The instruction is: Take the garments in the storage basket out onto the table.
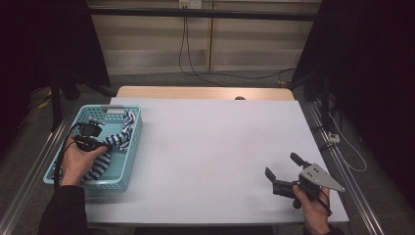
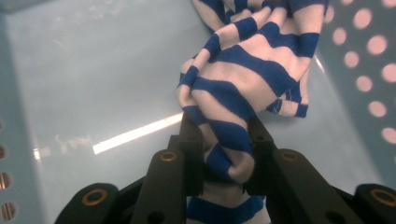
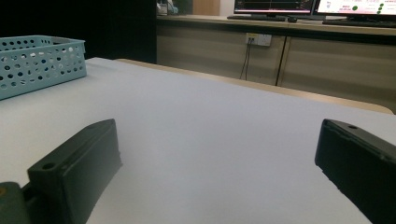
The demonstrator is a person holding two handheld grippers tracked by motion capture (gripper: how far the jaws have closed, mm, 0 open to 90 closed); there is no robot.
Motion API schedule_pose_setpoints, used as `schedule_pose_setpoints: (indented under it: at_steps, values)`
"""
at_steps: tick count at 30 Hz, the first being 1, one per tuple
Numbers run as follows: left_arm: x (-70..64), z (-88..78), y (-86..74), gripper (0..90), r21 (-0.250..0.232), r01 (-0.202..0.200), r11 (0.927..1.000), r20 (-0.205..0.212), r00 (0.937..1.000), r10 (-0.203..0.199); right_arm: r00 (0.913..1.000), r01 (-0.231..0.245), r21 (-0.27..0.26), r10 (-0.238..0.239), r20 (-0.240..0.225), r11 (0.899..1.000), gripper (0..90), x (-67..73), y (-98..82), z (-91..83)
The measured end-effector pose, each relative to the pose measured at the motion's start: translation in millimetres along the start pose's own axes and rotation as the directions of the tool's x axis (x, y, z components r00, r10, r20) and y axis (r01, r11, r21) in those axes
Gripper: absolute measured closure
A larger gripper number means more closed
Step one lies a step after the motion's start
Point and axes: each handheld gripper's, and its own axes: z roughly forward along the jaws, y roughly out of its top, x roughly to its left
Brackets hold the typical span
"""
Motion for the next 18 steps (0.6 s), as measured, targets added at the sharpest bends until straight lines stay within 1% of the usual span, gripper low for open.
schedule_pose_setpoints:
  at_steps: [5, 8, 9, 10, 11, 12, 13, 15, 18]
  values:
    - [1.4, -11.1, -2.7, 74.3, -0.067, 0.029, 0.9973, 0.009, 0.9996, -0.028, 1.0, -0.001, 0.0, 0.001, -0.002, 1.0, 0.0, 0.3, 0.1, 0.2]
    - [3.1, -16.7, -4.4, 74.3, -0.109, 0.041, 0.9932, 0.01, 0.9991, -0.04, 1.0, -0.002, -0.002, 0.002, -0.001, 1.0, 0.0, 0.0, 0.2, 0.3]
    - [4.9, -19.8, -4.9, 74.4, -0.124, 0.04, 0.9915, 0.016, 0.9992, -0.038, 1.0, -0.002, -0.002, 0.002, -0.001, 1.0, 0.0, 0.1, 0.3, 0.3]
    - [5.8, -22.7, -5.7, 74.3, -0.143, 0.055, 0.9882, 0.021, 0.9984, -0.053, 1.0, -0.001, -0.001, 0.001, -0.001, 1.0, 0.0, 0.1, 0.3, 0.3]
    - [7.2, -26.3, -6.2, 74.3, -0.151, 0.054, 0.987, 0.02, 0.9985, -0.052, 1.0, 0.0, -0.002, 0.0, -0.001, 1.0, 0.0, 0.1, 0.2, 0.3]
    - [7.3, -28.6, -6.8, 74.4, -0.17, 0.062, 0.9835, 0.016, 0.998, -0.061, 1.0, -0.002, -0.002, 0.002, -0.001, 1.0, 0.0, 0.2, 0.3, 0.2]
    - [7.6, -30.3, -7.0, 74.3, -0.175, 0.062, 0.9825, 0.02, 0.998, -0.06, 1.0, -0.002, -0.003, 0.002, -0.001, 1.0, 0.0, 0.1, 0.4, 0.2]
    - [8.4, -34.1, -7.5, 74.4, -0.198, 0.064, 0.9781, 0.02, 0.9979, -0.061, 1.0, -0.003, -0.003, 0.003, -0.001, 1.0, 0.0, 0.0, 0.4, 0.3]
    - [9.1, -38.8, -9.4, 74.3, -0.244, 0.084, 0.966, 0.032, 0.9964, -0.079, 1.0, -0.003, -0.004, 0.003, -0.002, 1.0, 0.0, 0.3, 0.5, 0.0]
